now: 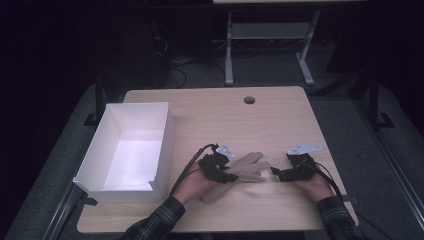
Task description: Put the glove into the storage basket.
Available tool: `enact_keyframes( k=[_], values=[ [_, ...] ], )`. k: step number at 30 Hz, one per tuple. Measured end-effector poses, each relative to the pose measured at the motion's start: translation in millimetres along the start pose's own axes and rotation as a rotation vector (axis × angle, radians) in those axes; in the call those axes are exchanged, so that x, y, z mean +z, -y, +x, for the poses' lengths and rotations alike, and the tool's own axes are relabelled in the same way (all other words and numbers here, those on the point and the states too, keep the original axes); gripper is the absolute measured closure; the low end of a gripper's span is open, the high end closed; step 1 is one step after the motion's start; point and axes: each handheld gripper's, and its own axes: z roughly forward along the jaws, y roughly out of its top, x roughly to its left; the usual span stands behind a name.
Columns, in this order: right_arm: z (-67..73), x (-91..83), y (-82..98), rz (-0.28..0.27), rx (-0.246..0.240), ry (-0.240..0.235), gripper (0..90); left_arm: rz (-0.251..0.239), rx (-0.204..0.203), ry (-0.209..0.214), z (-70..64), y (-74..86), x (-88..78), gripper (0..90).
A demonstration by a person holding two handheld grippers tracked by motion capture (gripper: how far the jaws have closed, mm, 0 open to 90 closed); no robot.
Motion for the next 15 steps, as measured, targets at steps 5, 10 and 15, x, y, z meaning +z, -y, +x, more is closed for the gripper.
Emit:
enact_keyframes(
  k=[5,10,15],
  values=[
    [0.0,0.0,0.0,-0.001,0.000,0.000,12.8,-0.019,-0.045,0.008,-0.4,-6.3,-9.6,67.7],
    [0.0,0.1,-0.1,0.000,0.001,-0.001,12.8,-0.032,-0.047,-0.007,-5.1,-18.4,-28.5,67.7],
    [-0.5,0.1,-0.5,0.004,-0.002,-0.002,12.8,-0.043,-0.056,-0.018,-8.2,-28.4,-45.5,67.6]
  ],
)
